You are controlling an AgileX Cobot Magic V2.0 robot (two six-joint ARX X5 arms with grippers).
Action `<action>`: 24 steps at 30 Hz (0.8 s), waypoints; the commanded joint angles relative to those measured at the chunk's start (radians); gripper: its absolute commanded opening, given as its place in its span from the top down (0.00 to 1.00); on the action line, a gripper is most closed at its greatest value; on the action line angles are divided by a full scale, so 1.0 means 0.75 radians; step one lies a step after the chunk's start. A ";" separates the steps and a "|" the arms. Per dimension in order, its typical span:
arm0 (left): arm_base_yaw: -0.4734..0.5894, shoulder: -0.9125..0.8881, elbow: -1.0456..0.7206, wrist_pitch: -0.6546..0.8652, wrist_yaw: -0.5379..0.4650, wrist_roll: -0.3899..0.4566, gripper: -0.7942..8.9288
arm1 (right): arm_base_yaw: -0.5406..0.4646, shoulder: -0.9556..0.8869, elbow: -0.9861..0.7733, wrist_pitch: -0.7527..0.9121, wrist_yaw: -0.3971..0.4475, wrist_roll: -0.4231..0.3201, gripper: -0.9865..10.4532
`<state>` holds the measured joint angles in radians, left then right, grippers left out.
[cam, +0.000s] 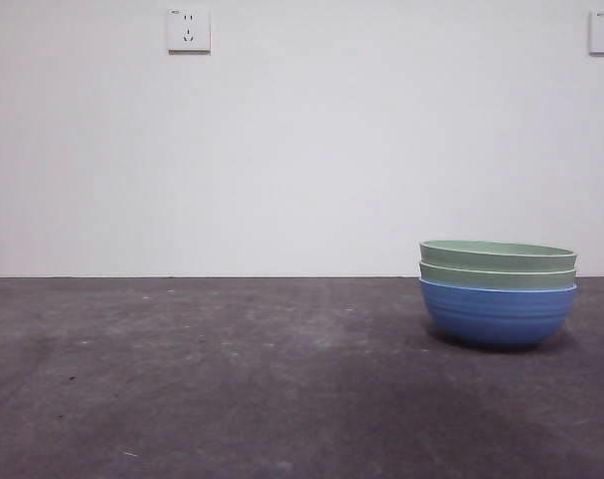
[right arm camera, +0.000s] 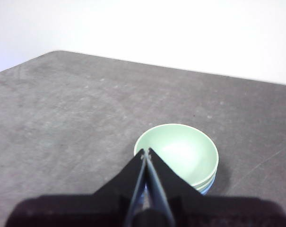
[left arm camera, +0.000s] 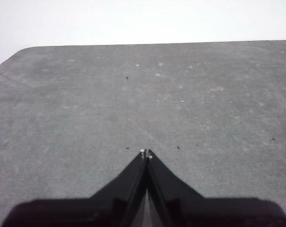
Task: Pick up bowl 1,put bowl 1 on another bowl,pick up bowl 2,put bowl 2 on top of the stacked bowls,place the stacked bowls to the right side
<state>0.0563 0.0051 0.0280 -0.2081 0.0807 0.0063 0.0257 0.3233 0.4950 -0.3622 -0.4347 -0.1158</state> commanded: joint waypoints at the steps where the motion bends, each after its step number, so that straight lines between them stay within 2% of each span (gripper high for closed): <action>1: 0.006 -0.004 -0.015 -0.008 -0.002 -0.009 0.92 | 0.000 -0.110 -0.175 0.133 0.064 0.048 0.91; 9: 0.006 -0.004 -0.015 -0.008 -0.002 -0.009 0.92 | 0.016 -0.357 -0.479 0.233 0.282 0.180 0.91; 16: 0.006 -0.004 -0.015 -0.008 -0.002 -0.010 0.92 | 0.078 -0.430 -0.599 0.233 0.450 0.285 0.91; 24: 0.006 -0.004 -0.015 -0.008 -0.002 -0.009 0.92 | 0.094 -0.430 -0.647 0.234 0.451 0.310 0.91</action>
<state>0.0563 0.0051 0.0280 -0.2081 0.0807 0.0063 0.0933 0.0048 0.0254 -0.1879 -0.0952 0.0978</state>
